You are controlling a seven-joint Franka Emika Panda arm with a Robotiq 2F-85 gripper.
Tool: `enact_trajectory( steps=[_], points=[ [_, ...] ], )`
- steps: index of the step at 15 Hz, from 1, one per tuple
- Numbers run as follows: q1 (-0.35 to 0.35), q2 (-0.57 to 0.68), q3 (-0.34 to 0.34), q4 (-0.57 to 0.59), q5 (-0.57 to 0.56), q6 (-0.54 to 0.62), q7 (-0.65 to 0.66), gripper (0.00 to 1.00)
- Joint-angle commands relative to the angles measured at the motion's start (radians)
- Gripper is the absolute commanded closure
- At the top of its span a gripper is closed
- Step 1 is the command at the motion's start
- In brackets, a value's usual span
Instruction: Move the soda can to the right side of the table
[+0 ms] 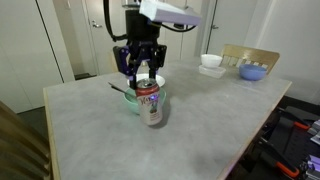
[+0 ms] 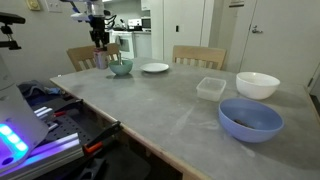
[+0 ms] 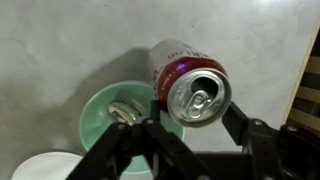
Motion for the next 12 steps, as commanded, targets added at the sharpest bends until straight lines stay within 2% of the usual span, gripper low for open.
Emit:
enact_trajectory(
  steps=[1, 6, 12],
  points=[
    [-0.065, -0.152, -0.011, -0.086, -0.010, -0.073, -0.067, 0.61],
    [-0.193, -0.298, -0.059, -0.202, -0.002, -0.013, -0.242, 0.61],
    [-0.338, -0.422, -0.168, -0.318, -0.005, 0.033, -0.404, 0.61]
  ],
)
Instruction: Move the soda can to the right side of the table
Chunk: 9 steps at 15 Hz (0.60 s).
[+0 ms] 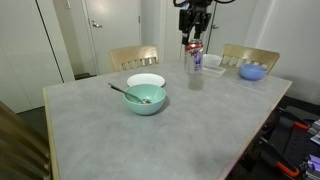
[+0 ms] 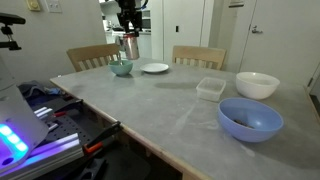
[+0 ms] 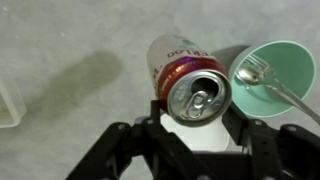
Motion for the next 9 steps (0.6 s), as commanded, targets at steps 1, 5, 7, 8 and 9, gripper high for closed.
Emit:
enact_trajectory(
  steps=[1, 5, 7, 8, 9],
  points=[
    [-0.076, -0.090, -0.049, -0.098, -0.006, 0.072, -0.089, 0.61],
    [-0.142, -0.135, -0.117, -0.147, 0.005, 0.121, -0.170, 0.61],
    [-0.168, -0.134, -0.154, -0.162, 0.014, 0.154, -0.208, 0.61],
    [-0.178, -0.131, -0.169, -0.166, 0.019, 0.168, -0.224, 0.61],
    [-0.190, -0.121, -0.184, -0.168, 0.017, 0.188, -0.238, 0.61]
  ],
)
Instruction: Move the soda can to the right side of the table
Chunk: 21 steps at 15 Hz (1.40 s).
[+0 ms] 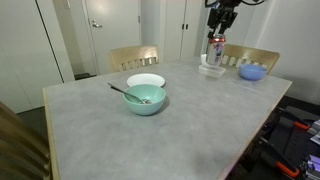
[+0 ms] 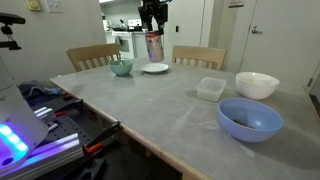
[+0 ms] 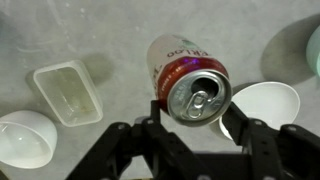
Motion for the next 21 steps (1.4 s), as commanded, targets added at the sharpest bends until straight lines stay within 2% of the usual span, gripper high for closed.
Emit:
enact_trajectory(
  steps=[1, 7, 10, 12, 14, 21],
  points=[
    [-0.046, 0.011, -0.043, -0.036, 0.012, 0.081, -0.072, 0.61],
    [-0.133, 0.118, -0.109, -0.013, -0.047, 0.204, -0.084, 0.61],
    [-0.186, 0.185, -0.143, 0.013, -0.099, 0.208, -0.073, 0.61],
    [-0.208, 0.231, -0.171, 0.023, -0.081, 0.215, -0.091, 0.61],
    [-0.224, 0.271, -0.195, 0.023, 0.009, 0.235, -0.130, 0.61],
    [-0.261, 0.366, -0.168, 0.052, 0.578, 0.286, -0.429, 0.61]
  ],
)
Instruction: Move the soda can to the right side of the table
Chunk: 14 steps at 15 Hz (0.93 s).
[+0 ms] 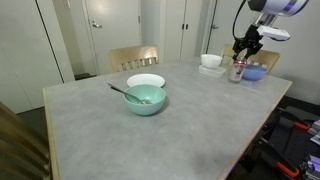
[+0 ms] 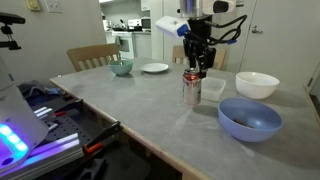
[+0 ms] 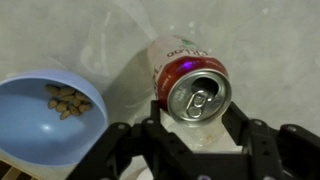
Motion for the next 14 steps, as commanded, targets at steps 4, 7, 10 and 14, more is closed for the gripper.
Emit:
enact_trajectory(
  steps=[4, 7, 10, 14],
  points=[
    [-0.025, 0.078, 0.026, 0.078, 0.312, 0.000, -0.201, 0.61],
    [-0.016, 0.085, 0.014, 0.081, 0.321, 0.001, -0.215, 0.61],
    [-0.002, 0.080, 0.006, 0.065, 0.281, 0.008, -0.187, 0.11],
    [0.044, 0.010, -0.015, 0.010, 0.135, 0.025, -0.089, 0.00]
  ],
)
